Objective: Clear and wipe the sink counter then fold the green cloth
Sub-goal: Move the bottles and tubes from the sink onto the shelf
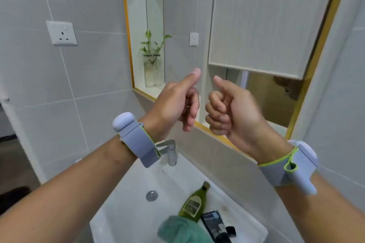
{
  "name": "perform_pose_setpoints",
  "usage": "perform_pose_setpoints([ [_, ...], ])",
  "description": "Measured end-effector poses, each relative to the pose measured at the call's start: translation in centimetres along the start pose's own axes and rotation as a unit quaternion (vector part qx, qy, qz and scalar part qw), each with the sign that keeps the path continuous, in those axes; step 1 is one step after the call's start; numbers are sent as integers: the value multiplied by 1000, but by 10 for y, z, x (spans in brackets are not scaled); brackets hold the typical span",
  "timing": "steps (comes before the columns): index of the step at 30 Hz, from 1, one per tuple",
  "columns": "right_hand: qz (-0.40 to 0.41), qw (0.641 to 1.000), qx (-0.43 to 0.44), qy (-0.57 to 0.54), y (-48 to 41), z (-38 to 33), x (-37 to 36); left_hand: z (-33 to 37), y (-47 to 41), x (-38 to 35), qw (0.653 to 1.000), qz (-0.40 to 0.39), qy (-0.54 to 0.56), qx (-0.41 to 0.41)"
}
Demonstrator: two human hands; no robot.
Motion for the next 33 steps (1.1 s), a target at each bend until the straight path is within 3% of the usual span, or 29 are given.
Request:
perform_pose_setpoints([
  [5,170,974,-102,106,14,105,40,-100,8,-14,984,85,-117,101],
  [8,215,934,-182,218,32,184,69,-183,12,-27,942,71,-266,193],
  [10,202,891,-253,319,42,239,89,-238,14,-39,899,28,-349,263],
  [14,121,750,-447,471,63,329,107,-331,19,-68,807,-77,-450,374],
  [16,157,688,-488,514,60,355,108,-359,19,-78,782,-107,-460,406],
  [18,214,655,-492,533,51,373,110,-376,17,-84,763,-117,-463,435],
  [23,243,650,-471,545,39,387,115,-394,5,-87,761,-159,-488,396],
  [25,211,665,-467,543,41,383,115,-395,1,-87,751,-169,-510,384],
  [28,99,703,-443,547,46,366,113,-402,1,-86,747,-166,-519,380],
  [31,62,702,-449,550,52,347,110,-400,5,-83,756,-120,-517,384],
  [33,78,702,-451,545,55,339,106,-395,10,-81,781,-65,-489,384],
])
Point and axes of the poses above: each hand's wrist, its own y-axis away from the middle knuckle, its own x-axis out of the back of the hand, z = x × y, the point moved 3 cm from there along -y, towards the middle knuckle, and after that the axes turned 12 degrees about -z, right-handed, at the moved point
